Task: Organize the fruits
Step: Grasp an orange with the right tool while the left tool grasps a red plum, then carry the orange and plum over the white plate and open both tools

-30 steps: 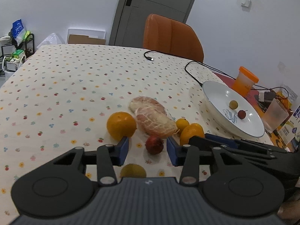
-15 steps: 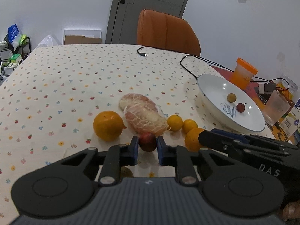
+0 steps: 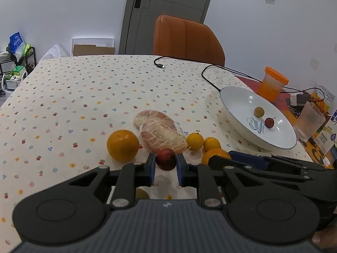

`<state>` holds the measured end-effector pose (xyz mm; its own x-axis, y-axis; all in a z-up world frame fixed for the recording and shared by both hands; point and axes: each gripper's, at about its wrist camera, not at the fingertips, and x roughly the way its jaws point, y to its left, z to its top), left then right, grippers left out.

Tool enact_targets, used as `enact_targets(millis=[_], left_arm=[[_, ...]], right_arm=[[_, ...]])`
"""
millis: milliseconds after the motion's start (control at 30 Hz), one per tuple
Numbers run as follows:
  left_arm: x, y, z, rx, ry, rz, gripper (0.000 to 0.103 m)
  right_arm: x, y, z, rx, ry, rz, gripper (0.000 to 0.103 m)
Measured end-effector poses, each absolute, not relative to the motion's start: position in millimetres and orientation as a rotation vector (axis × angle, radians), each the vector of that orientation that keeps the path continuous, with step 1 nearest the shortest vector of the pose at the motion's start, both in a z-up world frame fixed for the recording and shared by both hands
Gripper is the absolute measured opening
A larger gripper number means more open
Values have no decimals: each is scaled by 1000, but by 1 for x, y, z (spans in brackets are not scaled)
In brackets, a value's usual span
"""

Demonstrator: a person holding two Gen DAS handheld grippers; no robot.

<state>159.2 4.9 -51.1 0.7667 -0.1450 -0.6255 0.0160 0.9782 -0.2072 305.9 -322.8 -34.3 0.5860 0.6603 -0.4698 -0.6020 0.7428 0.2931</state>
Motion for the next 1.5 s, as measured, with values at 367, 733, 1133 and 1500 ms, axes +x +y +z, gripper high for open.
enact_targets(millis=[367, 733, 1133, 1500], left_arm=[[158, -8, -38, -176, 658, -107, 19], [163, -35, -27, -143, 637, -146, 19], [169, -66, -21, -104, 625, -194, 19], [176, -88, -20, -73, 621, -218, 19]], right_arm=[[299, -345, -16, 128, 527, 724, 36], [297, -377, -6, 160, 485, 672, 36], [299, -412, -3, 201, 457, 606, 36], [302, -435, -9, 232, 454, 565, 36]])
